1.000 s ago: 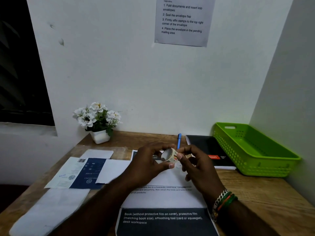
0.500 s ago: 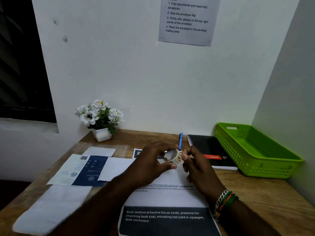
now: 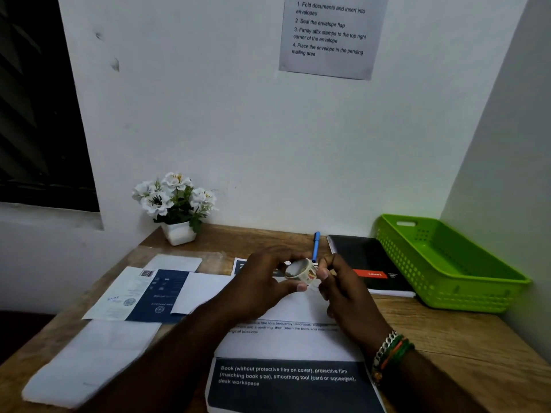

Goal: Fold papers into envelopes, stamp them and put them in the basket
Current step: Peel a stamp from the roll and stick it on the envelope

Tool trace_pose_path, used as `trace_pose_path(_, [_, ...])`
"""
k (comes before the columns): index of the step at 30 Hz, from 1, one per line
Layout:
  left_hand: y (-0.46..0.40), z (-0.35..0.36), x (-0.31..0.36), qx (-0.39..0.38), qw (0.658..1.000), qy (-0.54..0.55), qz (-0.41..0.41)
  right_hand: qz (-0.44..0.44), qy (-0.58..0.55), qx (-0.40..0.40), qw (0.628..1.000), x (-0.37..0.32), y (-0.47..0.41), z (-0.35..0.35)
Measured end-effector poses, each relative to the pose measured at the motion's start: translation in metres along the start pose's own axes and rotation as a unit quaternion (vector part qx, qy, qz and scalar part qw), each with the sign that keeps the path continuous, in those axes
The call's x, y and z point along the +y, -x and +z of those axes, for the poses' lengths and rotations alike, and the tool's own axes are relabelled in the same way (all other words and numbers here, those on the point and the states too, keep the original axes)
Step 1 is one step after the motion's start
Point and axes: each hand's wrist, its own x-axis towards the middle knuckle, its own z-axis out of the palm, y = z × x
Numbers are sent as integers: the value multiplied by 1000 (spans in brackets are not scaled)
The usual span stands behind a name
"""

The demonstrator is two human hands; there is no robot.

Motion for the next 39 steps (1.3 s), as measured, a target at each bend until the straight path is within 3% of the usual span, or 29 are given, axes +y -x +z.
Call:
trace_pose_path(9, [0, -2, 5, -1, 1000, -2, -6, -17, 7, -1, 1000, -6, 1, -2])
trace_pose_path(15, [0, -4, 0, 17, 1000, -15, 3, 5, -27, 52, 998, -18, 3, -5])
trace_pose_path(28, [0, -1, -7, -17, 998, -59, 4, -19, 55, 72, 996, -17, 1, -3])
trace_pose_path(39, [-1, -6, 0, -14, 998, -49, 32, -31, 61, 91, 994, -19, 3, -1])
